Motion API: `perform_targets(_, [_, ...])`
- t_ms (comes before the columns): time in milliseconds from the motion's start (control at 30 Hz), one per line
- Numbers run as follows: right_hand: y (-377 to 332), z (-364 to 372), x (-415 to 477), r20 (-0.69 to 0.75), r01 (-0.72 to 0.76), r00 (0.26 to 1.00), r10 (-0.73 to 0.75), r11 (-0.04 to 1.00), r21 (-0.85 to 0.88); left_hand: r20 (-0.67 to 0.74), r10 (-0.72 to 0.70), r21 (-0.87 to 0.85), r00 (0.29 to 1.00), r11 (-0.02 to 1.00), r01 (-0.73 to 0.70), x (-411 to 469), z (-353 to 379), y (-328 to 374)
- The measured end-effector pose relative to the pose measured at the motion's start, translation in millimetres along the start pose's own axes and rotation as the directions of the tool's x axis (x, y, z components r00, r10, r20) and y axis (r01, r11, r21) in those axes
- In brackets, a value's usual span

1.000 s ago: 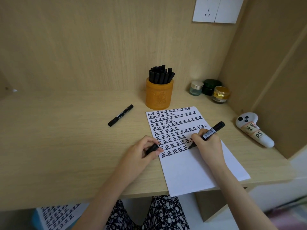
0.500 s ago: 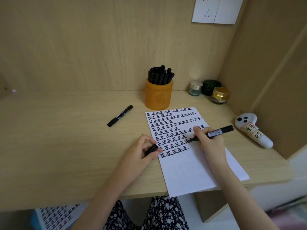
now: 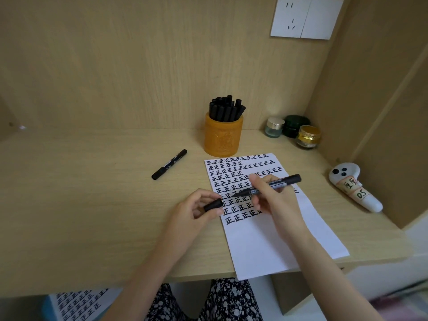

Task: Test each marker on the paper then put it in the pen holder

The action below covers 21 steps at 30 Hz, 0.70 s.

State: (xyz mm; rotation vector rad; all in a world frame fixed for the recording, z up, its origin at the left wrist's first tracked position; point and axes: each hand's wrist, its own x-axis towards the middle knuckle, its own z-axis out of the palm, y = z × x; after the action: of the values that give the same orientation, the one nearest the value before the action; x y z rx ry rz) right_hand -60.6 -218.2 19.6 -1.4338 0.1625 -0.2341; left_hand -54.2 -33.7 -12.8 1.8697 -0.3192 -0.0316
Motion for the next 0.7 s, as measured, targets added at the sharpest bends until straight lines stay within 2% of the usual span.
perform_targets(167, [1.9,13.8,-1.0,-0.019,0.096,0.995,-0.096,0.995,-0.01,-0.027,0.002,-0.06,1.0,0.998,-0.003,1.6,-0.1,4.4])
perform_targets(433, [7.8,25.4,-4.0,0.027,0.118,0.993,-0.117,0.992,-0.041,-0.037,0.016,-0.141,0.999,0.99,-0.021,3.0,5.2,11.7])
perform_targets(700, [13.9,35.5,-0.2,-0.003,0.114,0.993,-0.114,0.993,0.029,-0.065,0.043,-0.258,0.997,0.964,-0.058,0.1,9.8,17.2])
